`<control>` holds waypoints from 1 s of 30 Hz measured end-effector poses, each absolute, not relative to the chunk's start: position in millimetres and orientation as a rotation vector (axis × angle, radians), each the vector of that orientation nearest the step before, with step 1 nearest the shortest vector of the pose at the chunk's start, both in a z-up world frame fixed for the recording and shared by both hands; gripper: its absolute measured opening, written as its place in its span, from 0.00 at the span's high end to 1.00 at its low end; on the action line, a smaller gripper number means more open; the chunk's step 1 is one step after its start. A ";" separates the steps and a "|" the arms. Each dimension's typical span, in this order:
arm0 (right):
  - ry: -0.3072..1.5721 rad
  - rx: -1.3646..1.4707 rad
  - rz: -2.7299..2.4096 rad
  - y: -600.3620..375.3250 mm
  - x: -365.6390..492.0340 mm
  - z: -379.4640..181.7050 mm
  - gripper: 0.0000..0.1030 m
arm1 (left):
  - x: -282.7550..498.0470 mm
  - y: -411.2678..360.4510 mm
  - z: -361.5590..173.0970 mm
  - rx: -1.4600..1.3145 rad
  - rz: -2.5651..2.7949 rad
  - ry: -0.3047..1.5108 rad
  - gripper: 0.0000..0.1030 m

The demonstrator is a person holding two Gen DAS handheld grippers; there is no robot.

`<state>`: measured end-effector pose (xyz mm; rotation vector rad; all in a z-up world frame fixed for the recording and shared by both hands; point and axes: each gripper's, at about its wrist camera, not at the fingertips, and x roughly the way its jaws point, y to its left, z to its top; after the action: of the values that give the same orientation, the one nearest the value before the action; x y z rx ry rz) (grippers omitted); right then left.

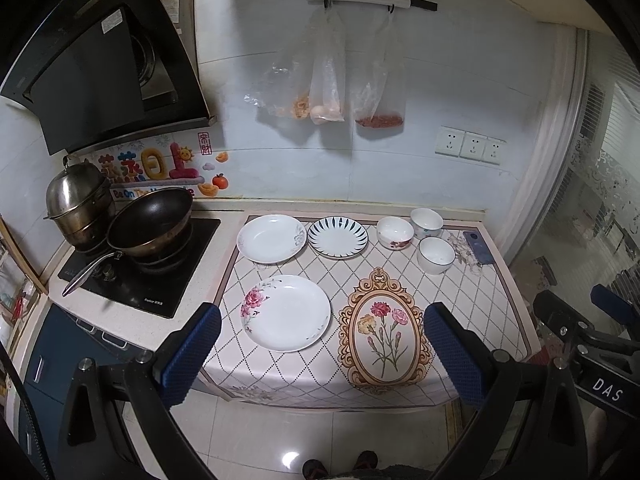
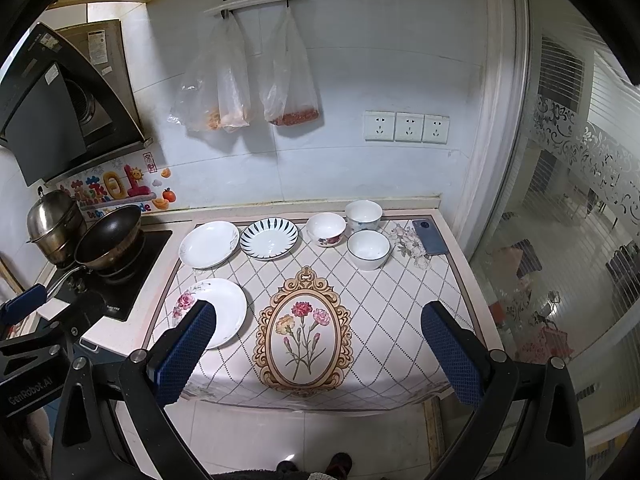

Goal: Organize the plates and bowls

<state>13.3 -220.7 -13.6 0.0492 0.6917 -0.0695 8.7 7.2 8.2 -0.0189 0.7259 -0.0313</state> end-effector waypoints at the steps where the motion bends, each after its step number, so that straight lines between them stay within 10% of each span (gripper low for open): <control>1: 0.693 0.052 -0.070 -221.1 12.3 -14.6 0.00 | 7.4 7.1 7.8 -0.020 -0.030 0.715 0.00; 9: 0.716 0.169 0.005 -220.5 51.6 -49.9 0.00 | 71.6 78.2 -34.6 -0.061 0.082 0.759 0.00; 20: 1.141 0.393 0.243 -165.6 232.1 -244.6 0.01 | 196.3 174.5 -212.6 -0.195 0.108 1.146 0.02; 30: 1.358 0.365 0.347 -119.2 335.4 -368.2 0.24 | 266.7 174.6 -325.9 -0.305 0.030 1.343 0.28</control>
<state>335.4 -119.2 -368.2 0.3655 1.3581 0.3468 266.7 174.6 -325.9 -0.3047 1.3434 0.0297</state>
